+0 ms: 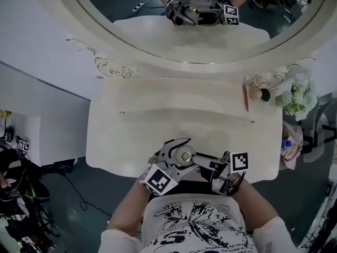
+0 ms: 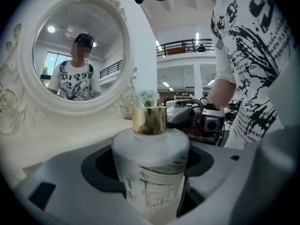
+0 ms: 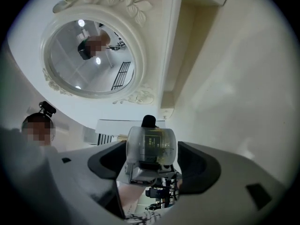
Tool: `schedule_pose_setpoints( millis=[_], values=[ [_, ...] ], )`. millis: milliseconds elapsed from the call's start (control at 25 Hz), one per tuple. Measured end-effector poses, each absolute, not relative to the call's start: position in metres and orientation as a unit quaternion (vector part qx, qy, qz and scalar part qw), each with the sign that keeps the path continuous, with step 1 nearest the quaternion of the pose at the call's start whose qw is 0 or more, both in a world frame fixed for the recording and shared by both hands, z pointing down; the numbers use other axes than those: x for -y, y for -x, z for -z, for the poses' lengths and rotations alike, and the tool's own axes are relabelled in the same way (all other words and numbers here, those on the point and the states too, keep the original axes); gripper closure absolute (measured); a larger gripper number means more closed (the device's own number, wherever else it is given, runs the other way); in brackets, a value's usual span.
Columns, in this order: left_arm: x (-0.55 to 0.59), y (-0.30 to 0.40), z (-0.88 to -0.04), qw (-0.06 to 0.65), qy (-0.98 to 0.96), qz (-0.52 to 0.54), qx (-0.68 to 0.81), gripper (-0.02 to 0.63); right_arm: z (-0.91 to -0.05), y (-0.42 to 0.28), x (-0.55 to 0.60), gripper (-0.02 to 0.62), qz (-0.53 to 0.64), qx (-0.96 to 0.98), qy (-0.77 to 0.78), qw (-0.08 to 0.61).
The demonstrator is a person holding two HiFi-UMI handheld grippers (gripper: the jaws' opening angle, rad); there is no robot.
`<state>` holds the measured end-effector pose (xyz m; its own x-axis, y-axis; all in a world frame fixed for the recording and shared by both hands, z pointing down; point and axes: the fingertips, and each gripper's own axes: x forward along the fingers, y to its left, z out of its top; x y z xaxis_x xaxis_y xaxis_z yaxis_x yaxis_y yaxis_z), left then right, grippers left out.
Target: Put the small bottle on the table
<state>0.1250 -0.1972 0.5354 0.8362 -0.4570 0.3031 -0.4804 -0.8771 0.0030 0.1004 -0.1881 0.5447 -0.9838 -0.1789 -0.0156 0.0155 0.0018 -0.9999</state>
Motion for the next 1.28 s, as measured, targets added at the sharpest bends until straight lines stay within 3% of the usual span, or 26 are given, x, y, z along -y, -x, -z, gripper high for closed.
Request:
schedule_pose_setpoints(
  millis=[360, 800, 920, 1280],
  values=[
    [0.205, -0.125, -0.581, 0.092, -0.955, -0.148, 0.238, 0.255, -0.587, -0.103, 0.195, 0.252, 0.724, -0.681, 0.103, 0.034],
    [0.21, -0.133, -0.612, 0.092, -0.948, -0.194, 0.235, 0.255, -0.61, -0.116, 0.202, 0.277, 0.706, -0.691, 0.155, -0.01],
    [0.211, -0.133, -0.615, 0.089, -0.945, -0.203, 0.241, 0.255, -0.609, -0.116, 0.203, 0.316, 0.71, -0.688, 0.15, -0.001],
    [0.212, -0.136, -0.622, 0.078, -0.937, -0.232, 0.248, 0.255, -0.617, -0.122, 0.203, 0.319, 0.72, -0.677, 0.155, 0.011]
  ],
)
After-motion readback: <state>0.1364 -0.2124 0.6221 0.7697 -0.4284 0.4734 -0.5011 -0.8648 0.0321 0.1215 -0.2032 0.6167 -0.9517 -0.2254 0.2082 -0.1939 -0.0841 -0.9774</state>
